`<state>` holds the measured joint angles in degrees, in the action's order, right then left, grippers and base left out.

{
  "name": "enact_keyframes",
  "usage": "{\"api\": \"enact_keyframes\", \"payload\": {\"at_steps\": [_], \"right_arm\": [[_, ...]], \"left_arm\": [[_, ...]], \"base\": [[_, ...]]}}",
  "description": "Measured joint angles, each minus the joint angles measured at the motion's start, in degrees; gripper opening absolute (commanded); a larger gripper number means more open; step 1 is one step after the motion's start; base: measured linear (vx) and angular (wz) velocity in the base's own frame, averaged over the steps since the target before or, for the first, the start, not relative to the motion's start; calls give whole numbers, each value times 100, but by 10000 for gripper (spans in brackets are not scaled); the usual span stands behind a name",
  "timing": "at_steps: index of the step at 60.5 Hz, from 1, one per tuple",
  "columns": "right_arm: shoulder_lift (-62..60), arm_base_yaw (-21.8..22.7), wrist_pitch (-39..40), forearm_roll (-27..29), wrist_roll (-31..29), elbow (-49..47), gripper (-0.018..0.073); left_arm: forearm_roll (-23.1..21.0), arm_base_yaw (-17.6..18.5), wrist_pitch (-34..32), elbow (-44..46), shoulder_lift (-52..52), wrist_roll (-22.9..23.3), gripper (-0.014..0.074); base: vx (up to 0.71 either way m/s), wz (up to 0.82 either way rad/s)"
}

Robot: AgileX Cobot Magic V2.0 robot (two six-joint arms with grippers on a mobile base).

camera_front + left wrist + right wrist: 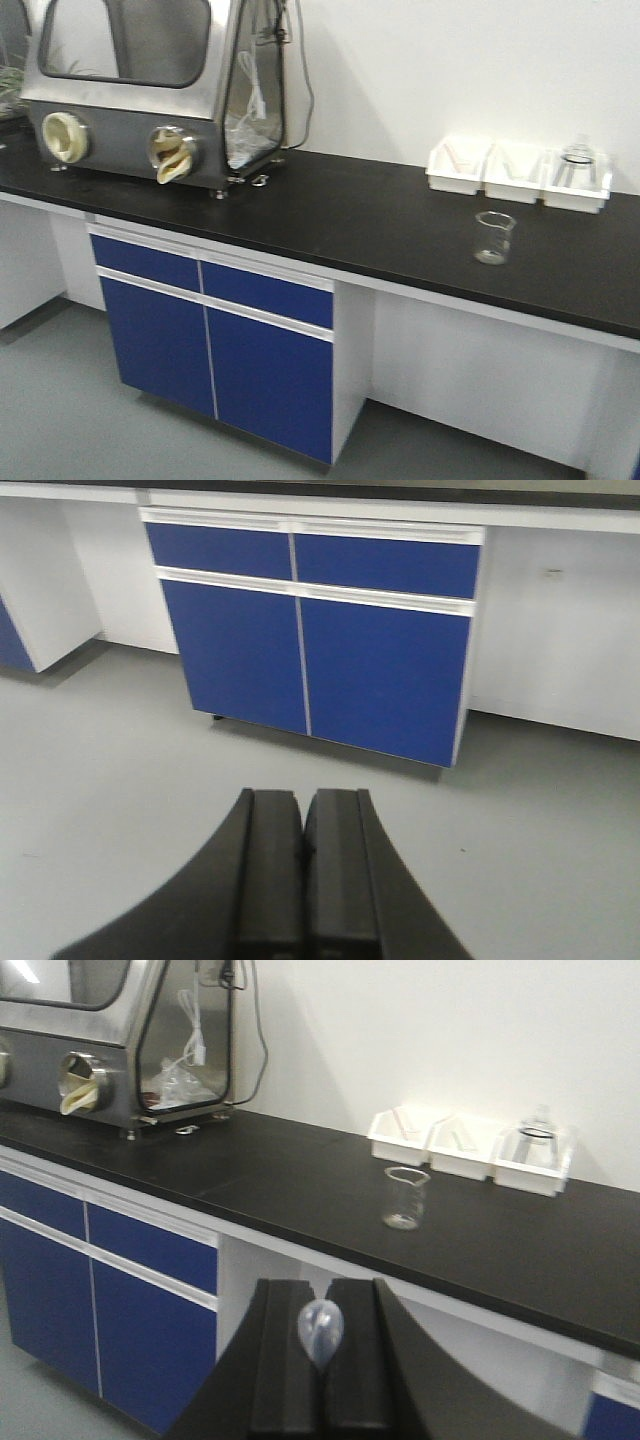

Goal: Grab transparent chemical and place on left bench
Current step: 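Drive the base to the bench with white trays, holding the dropper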

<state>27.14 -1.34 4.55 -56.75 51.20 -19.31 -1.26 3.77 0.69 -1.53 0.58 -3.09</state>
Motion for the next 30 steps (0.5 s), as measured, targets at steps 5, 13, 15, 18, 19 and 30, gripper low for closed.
{"api": "enact_keyframes", "payload": {"at_steps": [5, 13, 15, 18, 19, 30], "right_arm": [[0, 0, 0, 0, 0, 0, -3], [0, 0, 0, 0, 0, 0, -3], [0, 0, 0, 0, 0, 0, -3], [0, 0, 0, 0, 0, 0, -3], [0, 0, 0, 0, 0, 0, -3], [0, 0, 0, 0, 0, 0, -3]], "left_arm": [[0, 0, 0, 0, 0, 0, -4], [0, 0, 0, 0, 0, 0, -4], [0, 0, 0, 0, 0, 0, -4], [0, 0, 0, 0, 0, 0, -4], [0, 0, 0, 0, 0, 0, -4], [0, 0, 0, 0, 0, 0, -4]], "base": [[34, 30], [36, 21], [38, 11], [38, 4], [38, -1], [38, -12]]}}
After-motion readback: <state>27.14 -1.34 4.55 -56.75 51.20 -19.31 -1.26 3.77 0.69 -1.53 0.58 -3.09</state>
